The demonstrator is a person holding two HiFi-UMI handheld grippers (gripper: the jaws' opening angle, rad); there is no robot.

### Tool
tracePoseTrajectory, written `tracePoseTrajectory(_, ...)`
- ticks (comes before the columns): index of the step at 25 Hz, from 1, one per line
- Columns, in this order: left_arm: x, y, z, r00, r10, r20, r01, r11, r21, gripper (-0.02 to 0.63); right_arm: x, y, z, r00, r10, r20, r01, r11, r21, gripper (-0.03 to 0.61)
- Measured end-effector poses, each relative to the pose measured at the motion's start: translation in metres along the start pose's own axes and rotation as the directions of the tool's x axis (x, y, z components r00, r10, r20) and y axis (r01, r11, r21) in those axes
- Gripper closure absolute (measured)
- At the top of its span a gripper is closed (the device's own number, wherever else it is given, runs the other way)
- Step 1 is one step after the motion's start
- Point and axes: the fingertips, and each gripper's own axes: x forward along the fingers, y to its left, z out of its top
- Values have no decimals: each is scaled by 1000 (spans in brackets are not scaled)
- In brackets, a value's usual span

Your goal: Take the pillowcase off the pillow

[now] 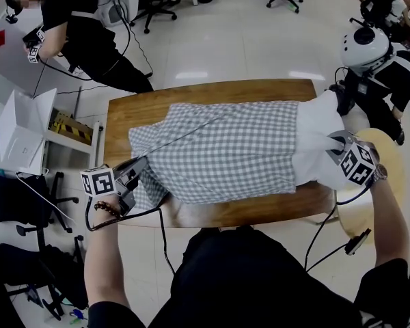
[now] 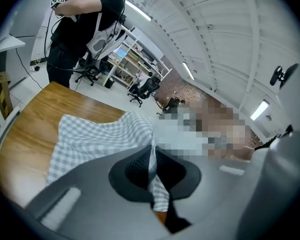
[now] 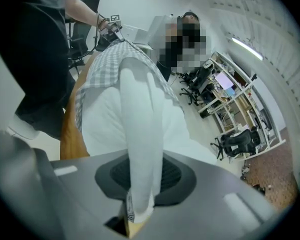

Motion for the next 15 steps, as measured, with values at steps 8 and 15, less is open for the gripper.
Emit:
tracePoseTrajectory(8,11,-13,-5,997,0,-71,5,997,75,604,14,10,7,998,52,-25,-53,998,-41,369)
tracePoseTrajectory(15,19,-36,3,993,-37,-108,53,986,156,441,8,15,17,992,122,-29,-122,992,-23,213)
